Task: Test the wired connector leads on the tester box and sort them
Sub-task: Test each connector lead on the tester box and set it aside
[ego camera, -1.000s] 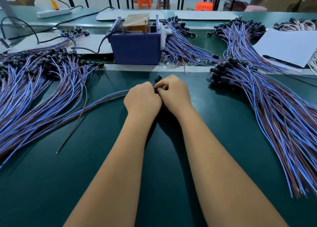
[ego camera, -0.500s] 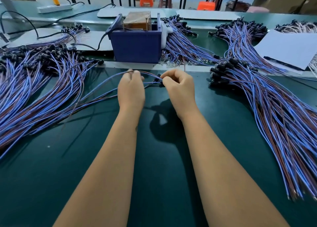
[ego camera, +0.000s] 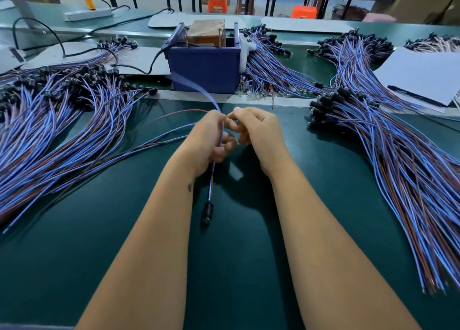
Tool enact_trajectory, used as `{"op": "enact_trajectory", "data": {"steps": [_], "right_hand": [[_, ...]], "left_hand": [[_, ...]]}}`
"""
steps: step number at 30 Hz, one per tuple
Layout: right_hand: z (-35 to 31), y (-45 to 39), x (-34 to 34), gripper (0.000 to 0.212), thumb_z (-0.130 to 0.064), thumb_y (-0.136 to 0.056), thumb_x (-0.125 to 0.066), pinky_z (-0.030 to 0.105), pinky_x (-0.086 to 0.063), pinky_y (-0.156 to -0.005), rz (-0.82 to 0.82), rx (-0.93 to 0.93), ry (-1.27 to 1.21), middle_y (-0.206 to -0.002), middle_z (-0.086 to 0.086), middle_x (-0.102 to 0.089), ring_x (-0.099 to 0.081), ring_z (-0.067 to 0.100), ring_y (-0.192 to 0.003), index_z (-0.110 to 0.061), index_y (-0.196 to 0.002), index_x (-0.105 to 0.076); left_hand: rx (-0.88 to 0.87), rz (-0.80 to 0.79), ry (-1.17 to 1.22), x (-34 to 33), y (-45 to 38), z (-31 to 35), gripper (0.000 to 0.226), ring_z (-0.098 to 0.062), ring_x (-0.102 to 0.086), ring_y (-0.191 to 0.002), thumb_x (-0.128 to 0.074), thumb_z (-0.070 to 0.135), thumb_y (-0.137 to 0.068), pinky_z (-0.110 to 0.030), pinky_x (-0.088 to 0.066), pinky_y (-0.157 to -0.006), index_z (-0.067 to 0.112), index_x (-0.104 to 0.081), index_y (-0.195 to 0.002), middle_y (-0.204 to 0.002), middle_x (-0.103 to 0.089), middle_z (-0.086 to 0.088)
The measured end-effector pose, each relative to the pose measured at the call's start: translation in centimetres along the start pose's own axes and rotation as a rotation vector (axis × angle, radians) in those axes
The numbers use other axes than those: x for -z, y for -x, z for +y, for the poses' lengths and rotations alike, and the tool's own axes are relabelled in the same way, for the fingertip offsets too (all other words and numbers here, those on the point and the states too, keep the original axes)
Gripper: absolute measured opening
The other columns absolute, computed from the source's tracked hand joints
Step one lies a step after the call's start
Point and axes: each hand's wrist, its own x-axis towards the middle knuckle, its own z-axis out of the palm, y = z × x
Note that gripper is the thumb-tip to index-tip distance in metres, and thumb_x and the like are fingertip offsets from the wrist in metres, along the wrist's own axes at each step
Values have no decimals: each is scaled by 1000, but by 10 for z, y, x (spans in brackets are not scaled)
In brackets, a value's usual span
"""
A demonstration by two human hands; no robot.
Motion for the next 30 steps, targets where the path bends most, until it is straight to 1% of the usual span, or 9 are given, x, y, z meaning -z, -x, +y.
{"op": "enact_trajectory", "data": {"steps": [3,6,8,10,13,16,21,24,30], "right_hand": [[3,0,0,24,-12,-92,-59,25,-37,-49,-16,11,-4,-52,1,-47,-40,14,-48,-3,-71,-63],[4,0,1,28,-13,-94,-58,21,-33,-41,-2,3,7,-52,4,-47,-38,11,-40,10,-79,-64],[5,0,2,29,-14,-96,-56,20,-36,-45,12,21,48,-52,-2,-50,-40,6,-43,7,-77,-63],[5,-1,2,30,-13,-97,-55,16,-37,-50,40,37,83,-49,-12,-50,-42,1,-46,-7,-69,-60],[5,-1,2,33,-15,-99,-52,16,-34,-51,61,61,125,-52,-11,-46,-38,1,-47,-15,-66,-55],[6,-3,1,31,-19,-101,-49,23,-32,-55,30,48,156,-60,-1,-45,-37,9,-54,-15,-70,-54],[5,-4,-2,34,-15,-102,-46,16,-32,-48,22,36,56,-52,-9,-47,-38,3,-47,-16,-70,-54],[3,-2,-1,35,-13,-102,-46,12,-28,-41,-37,5,-17,-42,-16,-41,-33,0,-40,-16,-69,-55],[1,1,-2,31,-14,-102,-48,15,-26,-40,-80,9,-39,-43,-11,-38,-30,3,-40,-16,-76,-65]], "left_hand": [[-57,-35,-269,-8,-2,-5,39,-15,-32,-41,-32,34,-96,-14,-21,-35,17,-53,-68,-48,-50,-1],[-71,-21,-355,-12,-1,-6,46,-15,-50,-38,-31,35,-100,-15,-34,-37,13,-55,-68,-51,-60,-2],[-73,12,-301,-13,0,-5,38,-17,-59,-43,-39,27,-97,-16,-42,-40,11,-59,-69,-54,-64,-4],[-83,64,-194,-13,0,-4,31,-18,-64,-50,-48,22,-95,-19,-49,-45,10,-63,-70,-60,-67,-5],[-117,194,-34,-11,-1,-3,18,-17,-63,-57,-53,11,-91,-25,-55,-48,11,-63,-76,-70,-68,-4],[-196,309,41,0,-4,-5,11,-13,-61,-67,-54,13,-93,-26,-56,-53,14,-63,-85,-82,-65,-2],[-263,126,-74,9,-2,-11,14,-2,-64,-68,-60,27,-95,-15,-49,-54,27,-74,-97,-86,-75,8],[-310,161,-86,5,-2,-13,15,2,-57,-65,-60,35,-94,-13,-44,-57,36,-75,-96,-88,-74,15],[-323,229,53,4,-2,-13,4,-2,-57,-71,-70,27,-89,-22,-44,-67,26,-73,-90,-82,-70,10]]}}
